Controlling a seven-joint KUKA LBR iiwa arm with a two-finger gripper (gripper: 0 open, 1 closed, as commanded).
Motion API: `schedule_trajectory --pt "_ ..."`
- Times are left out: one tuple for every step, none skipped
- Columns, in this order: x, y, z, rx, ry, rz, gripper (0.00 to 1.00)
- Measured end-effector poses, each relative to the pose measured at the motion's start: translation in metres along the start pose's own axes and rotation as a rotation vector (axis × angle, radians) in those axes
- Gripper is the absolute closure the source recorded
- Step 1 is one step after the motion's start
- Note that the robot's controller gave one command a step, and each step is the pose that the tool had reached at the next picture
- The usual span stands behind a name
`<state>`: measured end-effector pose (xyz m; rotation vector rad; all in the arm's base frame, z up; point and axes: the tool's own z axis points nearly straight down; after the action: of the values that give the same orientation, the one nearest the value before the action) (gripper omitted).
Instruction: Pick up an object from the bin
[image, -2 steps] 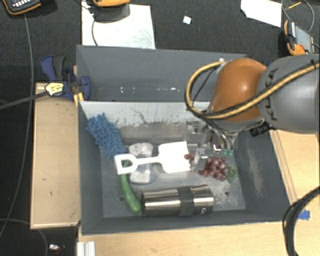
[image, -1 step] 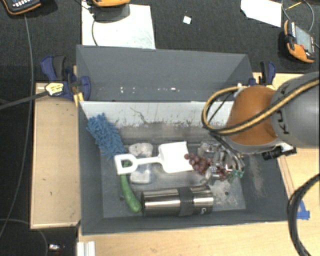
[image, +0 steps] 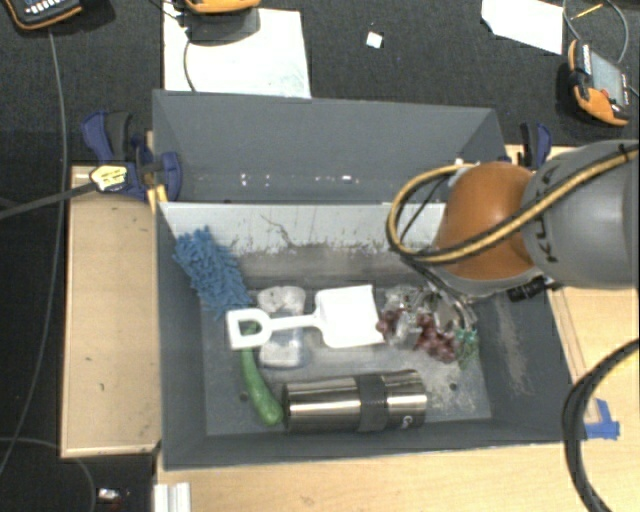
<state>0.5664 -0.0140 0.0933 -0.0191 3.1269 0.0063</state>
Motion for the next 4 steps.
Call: schedule_trajectory --pt "0.0 0.0 0.0 0.0 0.0 0.0 0.0" --pt "0.0 0.0 0.0 0.0 0.0 0.001 1.0" --pt "0.0 0.0 0.0 0.0 0.0 0.001 1.0" --pt "-0.01 -0.015 -0.103 0.0 0.002 0.007 1.0"
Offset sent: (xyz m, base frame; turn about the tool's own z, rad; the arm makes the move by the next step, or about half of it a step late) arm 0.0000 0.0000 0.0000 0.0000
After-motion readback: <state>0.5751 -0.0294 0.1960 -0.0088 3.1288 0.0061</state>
